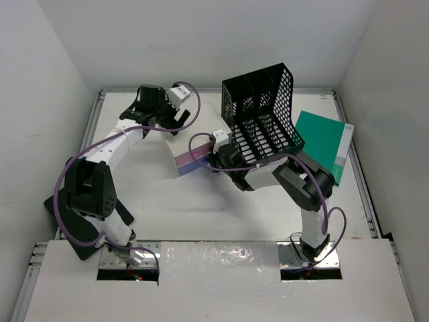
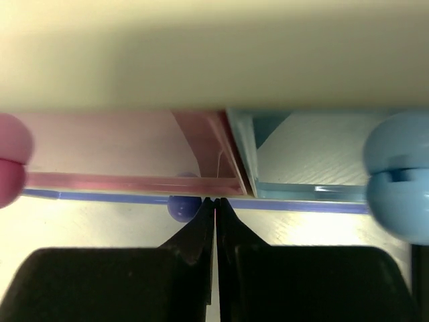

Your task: Organize the desk

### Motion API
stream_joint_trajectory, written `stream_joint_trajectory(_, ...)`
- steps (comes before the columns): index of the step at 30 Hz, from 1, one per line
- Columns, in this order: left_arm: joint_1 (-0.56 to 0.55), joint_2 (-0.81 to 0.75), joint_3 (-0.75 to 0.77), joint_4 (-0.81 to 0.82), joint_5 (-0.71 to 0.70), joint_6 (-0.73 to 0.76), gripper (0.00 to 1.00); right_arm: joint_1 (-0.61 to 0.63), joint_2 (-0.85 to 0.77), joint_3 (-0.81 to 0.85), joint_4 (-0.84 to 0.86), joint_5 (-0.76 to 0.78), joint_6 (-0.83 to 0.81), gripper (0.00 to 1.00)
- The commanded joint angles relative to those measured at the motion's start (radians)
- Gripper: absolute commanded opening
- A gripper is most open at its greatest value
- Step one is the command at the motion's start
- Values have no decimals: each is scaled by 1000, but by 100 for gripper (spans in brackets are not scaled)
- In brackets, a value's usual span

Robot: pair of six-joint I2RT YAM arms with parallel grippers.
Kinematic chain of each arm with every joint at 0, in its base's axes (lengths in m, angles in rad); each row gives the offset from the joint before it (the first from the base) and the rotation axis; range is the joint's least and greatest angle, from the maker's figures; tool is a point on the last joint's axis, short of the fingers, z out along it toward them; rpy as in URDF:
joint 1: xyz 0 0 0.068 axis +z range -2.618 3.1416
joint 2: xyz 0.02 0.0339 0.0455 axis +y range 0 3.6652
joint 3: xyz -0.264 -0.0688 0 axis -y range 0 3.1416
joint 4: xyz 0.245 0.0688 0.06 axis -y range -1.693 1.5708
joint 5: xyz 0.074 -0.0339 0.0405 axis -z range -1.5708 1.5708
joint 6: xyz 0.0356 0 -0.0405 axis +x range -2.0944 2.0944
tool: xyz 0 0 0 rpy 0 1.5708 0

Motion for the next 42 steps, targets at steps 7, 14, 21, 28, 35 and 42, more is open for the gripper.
stream_joint_trajectory(7, 1, 25, 33, -115, -24, 9, 95, -5, -443, 43, -375, -33, -171, 13)
stream_joint_trajectory(14, 1, 2, 114, -165, -24, -18, 97, -279, -772, 155, -1015, -22, -154, 67)
stream_joint_trajectory(21, 16, -181, 199, -240, -145, -98, 97, -306, -815, 105, -971, -270, -144, 72)
stream_joint_trajectory(28, 324, -482, 26, -435, -190, 10, 98, -202, -775, 94, -949, -344, -253, 71)
stream_joint_trajectory(35, 760, -703, -423, -435, -324, 349, 94, 59, -623, 169, -897, -428, -410, 71)
stream_joint_trajectory(42, 1393, -607, -484, -653, 57, 965, 86, 96, -520, 159, -702, -522, -309, 71)
